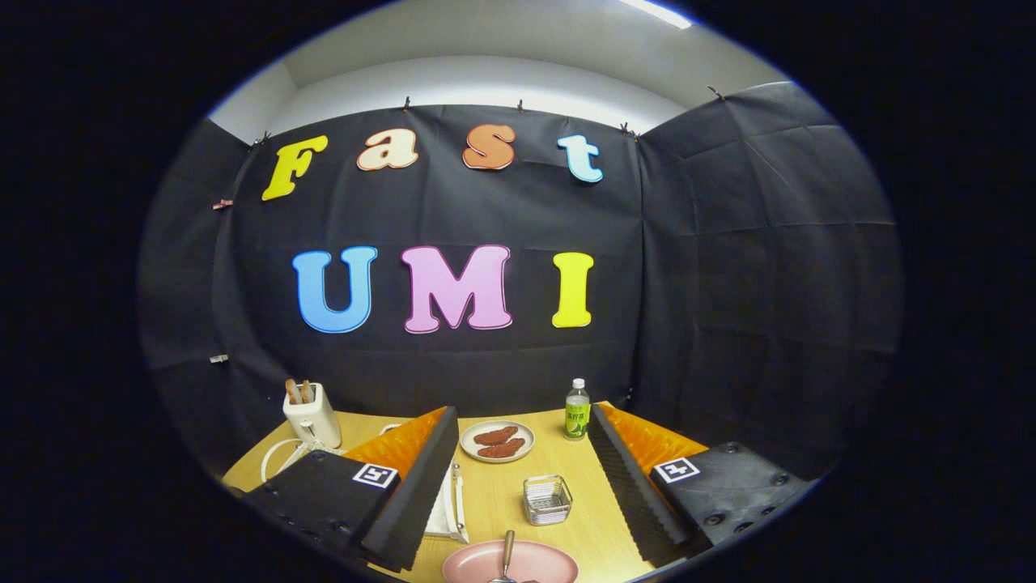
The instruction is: Take the plate from the dish rack, then take the spoon from the basket and place it into the plate.
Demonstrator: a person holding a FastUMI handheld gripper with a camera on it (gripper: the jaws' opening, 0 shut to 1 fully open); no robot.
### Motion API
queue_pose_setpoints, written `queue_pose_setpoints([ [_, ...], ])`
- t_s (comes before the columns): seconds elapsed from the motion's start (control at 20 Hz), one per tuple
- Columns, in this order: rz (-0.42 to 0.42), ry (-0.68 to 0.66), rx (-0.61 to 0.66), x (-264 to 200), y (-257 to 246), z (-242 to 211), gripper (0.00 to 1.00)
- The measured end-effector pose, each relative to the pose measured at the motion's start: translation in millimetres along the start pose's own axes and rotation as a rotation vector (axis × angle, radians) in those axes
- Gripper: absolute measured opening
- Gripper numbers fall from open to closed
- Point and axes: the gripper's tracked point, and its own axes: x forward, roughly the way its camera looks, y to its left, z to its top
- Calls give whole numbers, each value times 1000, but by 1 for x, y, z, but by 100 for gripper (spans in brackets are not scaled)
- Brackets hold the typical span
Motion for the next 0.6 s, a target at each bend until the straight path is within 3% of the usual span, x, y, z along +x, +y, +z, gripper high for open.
queue_pose_setpoints([
  [0.2, 51, 70, -11, -1, 16, -27, 99],
  [0.6, 129, 45, -31, 14, 46, -12, 99],
])
